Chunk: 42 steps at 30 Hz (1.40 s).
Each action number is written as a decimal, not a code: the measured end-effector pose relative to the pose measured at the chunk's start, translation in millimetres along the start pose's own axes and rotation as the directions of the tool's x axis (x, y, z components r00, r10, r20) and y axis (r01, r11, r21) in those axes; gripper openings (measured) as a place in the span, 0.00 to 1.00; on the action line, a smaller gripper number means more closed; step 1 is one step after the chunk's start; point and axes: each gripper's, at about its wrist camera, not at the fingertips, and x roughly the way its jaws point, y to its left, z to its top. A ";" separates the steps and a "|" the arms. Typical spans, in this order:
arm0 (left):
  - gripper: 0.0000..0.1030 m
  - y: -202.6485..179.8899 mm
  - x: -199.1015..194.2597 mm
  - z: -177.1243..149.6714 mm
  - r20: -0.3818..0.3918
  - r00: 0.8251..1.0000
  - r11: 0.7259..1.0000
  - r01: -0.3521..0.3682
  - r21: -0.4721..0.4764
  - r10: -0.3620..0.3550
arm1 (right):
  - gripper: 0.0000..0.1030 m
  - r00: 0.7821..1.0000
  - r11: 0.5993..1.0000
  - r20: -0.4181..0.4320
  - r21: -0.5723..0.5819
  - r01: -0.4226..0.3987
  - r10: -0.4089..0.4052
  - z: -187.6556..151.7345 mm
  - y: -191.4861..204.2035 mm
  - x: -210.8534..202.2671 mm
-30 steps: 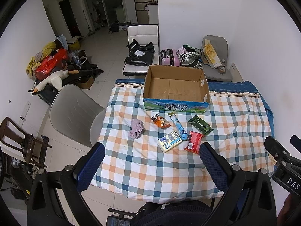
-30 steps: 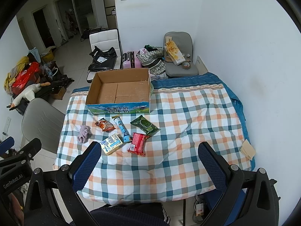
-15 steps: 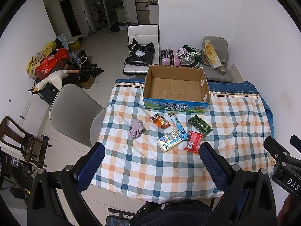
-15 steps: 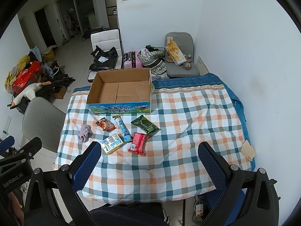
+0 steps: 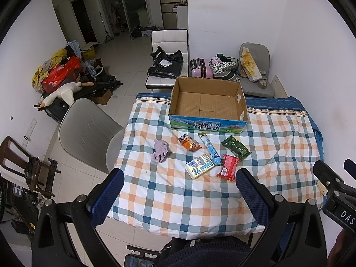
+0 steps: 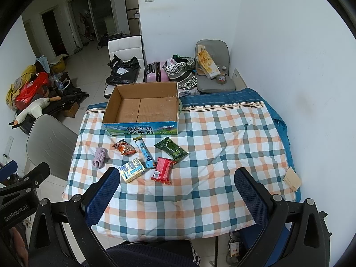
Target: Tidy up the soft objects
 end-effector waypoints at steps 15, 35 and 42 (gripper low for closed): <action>1.00 -0.5 -1.1 -0.7 0.000 1.000 1.000 0.001 0.000 -0.001 | 1.00 1.000 1.000 0.005 -0.001 0.000 0.000 0.2 -0.7 -1.5; 1.00 -11.5 64.8 20.5 -0.010 1.000 1.000 0.006 0.009 -0.005 | 1.00 0.998 0.998 -0.052 0.058 -0.019 0.022 19.2 -13.7 45.0; 1.00 -25.9 187.2 31.1 -0.202 0.979 0.997 0.045 0.066 -0.031 | 1.00 0.974 0.996 -0.225 0.083 -0.015 0.033 30.1 -31.5 183.1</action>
